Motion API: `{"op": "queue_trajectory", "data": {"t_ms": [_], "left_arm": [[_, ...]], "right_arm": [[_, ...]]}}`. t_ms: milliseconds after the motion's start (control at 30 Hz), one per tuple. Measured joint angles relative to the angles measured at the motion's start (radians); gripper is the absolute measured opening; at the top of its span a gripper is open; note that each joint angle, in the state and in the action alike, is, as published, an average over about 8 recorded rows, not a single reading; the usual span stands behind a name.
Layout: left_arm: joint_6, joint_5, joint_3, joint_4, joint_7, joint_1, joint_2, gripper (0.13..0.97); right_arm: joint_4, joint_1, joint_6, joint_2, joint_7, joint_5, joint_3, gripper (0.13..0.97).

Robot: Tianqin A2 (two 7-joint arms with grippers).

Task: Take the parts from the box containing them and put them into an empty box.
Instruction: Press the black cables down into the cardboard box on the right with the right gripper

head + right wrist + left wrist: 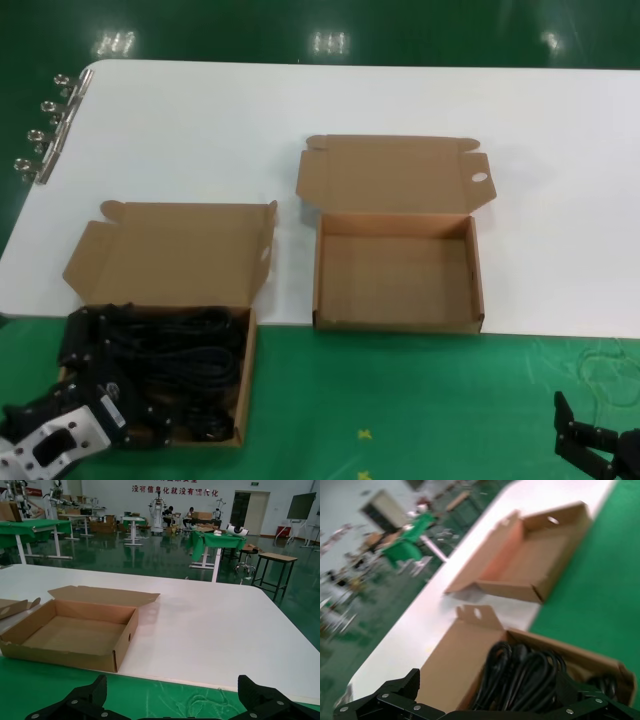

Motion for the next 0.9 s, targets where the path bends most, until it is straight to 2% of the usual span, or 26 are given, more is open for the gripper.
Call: {"op": "queue_trajectory", "data": {"t_ms": [100,233,333,433,533,667,800,900], "left_arm": [[0.062,0.059,0.05,0.032,-0.018,-0.064,-0.046,0.966],[0.162,0.146,0.117,0.063,-0.087,-0.154,-0.097,0.966],[0.238,0.227,0.166,0.086,-0.151,-0.226,-0.121,0.966],[0.3,0.312,0.211,0.115,-0.203,-0.296,-0.128,0.966],[0.345,0.396,0.253,0.153,-0.234,-0.364,-0.12,0.966],[0.378,0.491,0.298,0.219,-0.251,-0.448,-0.088,0.966],[0.395,0.554,0.331,0.291,-0.259,-0.522,-0.043,0.966],[0.4,0.578,0.347,0.344,-0.259,-0.566,-0.009,0.964]], "right_arm": [[0.0,0.0,0.0,0.0,0.0,0.0,0.0,0.894],[0.0,0.0,0.0,0.0,0.0,0.0,0.0,0.91],[0.0,0.0,0.0,0.0,0.0,0.0,0.0,0.935],[0.0,0.0,0.0,0.0,0.0,0.0,0.0,0.959],[0.0,0.0,0.0,0.0,0.0,0.0,0.0,0.961],[0.0,0.0,0.0,0.0,0.0,0.0,0.0,0.964],[0.0,0.0,0.0,0.0,0.0,0.0,0.0,0.966],[0.0,0.0,0.0,0.0,0.0,0.0,0.0,0.966]]}}
